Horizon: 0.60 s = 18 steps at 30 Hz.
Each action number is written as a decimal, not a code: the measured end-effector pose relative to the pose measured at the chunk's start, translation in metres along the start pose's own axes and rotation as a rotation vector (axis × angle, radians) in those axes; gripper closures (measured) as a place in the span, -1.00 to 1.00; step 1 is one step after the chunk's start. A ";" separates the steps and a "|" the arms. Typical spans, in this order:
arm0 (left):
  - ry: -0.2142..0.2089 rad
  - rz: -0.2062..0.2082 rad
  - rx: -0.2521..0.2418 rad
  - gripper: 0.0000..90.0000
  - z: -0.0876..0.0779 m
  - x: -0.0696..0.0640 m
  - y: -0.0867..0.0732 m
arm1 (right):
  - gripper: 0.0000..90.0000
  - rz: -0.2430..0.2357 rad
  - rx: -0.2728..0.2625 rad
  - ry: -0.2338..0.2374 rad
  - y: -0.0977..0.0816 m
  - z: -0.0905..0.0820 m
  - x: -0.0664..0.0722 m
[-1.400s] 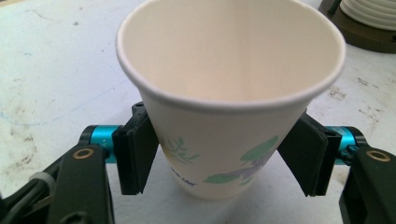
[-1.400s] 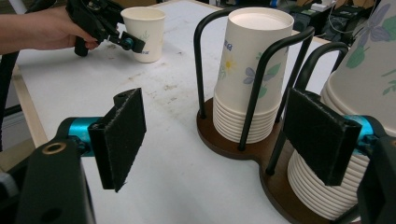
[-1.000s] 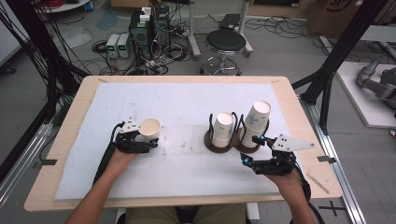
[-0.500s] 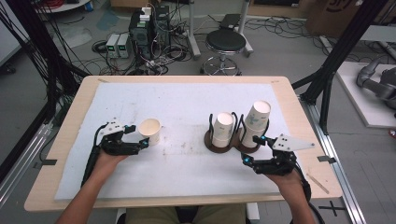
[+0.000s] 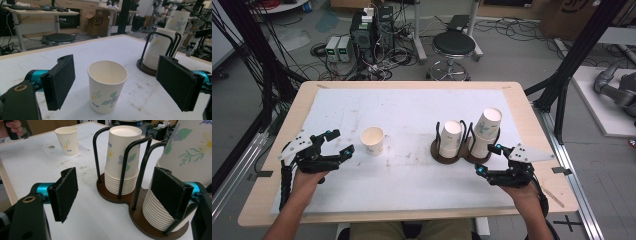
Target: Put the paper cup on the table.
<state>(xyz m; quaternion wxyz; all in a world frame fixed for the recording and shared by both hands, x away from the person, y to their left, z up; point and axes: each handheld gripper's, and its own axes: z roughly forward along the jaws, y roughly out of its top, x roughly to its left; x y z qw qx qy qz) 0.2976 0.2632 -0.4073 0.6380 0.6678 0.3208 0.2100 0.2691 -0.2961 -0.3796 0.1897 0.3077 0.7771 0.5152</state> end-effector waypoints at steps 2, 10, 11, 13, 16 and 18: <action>0.001 -0.001 -0.008 -0.65 -0.001 -0.001 -0.002 | -0.50 -0.002 0.000 -0.003 -0.001 0.000 -0.001; -0.003 0.017 -0.019 -0.64 -0.004 -0.009 -0.001 | -0.50 -0.002 0.000 -0.014 0.000 0.000 0.000; -0.005 0.017 -0.021 -0.64 -0.005 -0.009 -0.001 | -0.50 0.000 0.002 -0.018 0.000 0.000 0.001; -0.006 0.016 -0.018 -0.64 -0.007 -0.010 -0.002 | -0.50 0.002 -0.004 -0.026 0.000 0.000 0.001; -0.007 0.014 -0.017 -0.64 -0.009 -0.010 -0.004 | -0.50 0.012 -0.005 -0.029 0.000 0.000 0.002; -0.003 0.012 -0.017 -0.64 -0.010 -0.010 -0.005 | -0.50 0.012 -0.007 -0.030 0.001 0.000 0.002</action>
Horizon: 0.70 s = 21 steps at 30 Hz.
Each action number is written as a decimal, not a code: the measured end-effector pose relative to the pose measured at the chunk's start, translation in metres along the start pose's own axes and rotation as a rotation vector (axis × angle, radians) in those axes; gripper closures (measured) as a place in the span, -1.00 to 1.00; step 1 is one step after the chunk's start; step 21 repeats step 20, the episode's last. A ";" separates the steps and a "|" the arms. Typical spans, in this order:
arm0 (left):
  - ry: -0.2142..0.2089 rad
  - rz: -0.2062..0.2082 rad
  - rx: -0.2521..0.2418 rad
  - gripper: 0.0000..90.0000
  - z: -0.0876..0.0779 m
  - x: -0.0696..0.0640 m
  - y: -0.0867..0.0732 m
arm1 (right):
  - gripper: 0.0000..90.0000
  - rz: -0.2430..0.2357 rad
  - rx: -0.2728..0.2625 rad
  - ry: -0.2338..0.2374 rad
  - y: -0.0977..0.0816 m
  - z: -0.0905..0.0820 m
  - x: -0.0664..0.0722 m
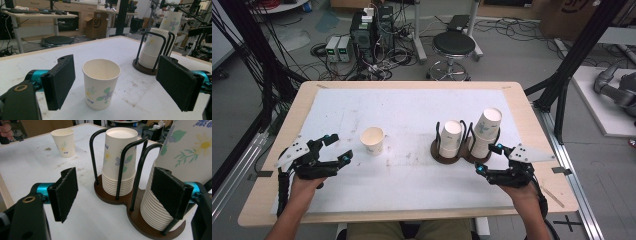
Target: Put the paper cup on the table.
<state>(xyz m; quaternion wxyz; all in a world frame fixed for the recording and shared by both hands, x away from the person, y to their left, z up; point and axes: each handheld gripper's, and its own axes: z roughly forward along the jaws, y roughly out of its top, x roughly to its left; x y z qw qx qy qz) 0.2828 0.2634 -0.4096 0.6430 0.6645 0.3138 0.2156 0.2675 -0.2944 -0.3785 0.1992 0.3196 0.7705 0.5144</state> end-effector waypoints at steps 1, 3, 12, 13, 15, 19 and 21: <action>0.003 0.003 0.001 -0.64 -0.001 0.000 0.000 | -0.50 0.000 -0.001 0.000 0.000 0.000 0.000; 0.005 0.001 -0.001 -0.64 -0.001 0.000 0.000 | -0.50 -0.006 -0.004 0.000 0.001 0.001 0.000; 0.007 0.003 0.005 -0.64 0.000 0.000 -0.002 | -0.50 -0.002 -0.003 0.008 0.001 0.003 -0.001; 0.007 0.004 0.006 -0.64 0.000 0.000 -0.002 | -0.50 0.000 -0.003 0.007 0.001 0.002 -0.001; 0.008 0.004 0.004 -0.64 0.001 0.000 -0.002 | -0.50 0.000 -0.003 0.006 0.000 0.002 -0.001; 0.010 0.004 0.007 -0.64 0.002 0.001 -0.002 | -0.50 0.000 0.000 0.012 0.000 0.003 -0.001; 0.011 0.006 0.010 -0.64 0.002 0.001 -0.002 | -0.50 0.000 0.000 0.012 0.000 0.003 -0.001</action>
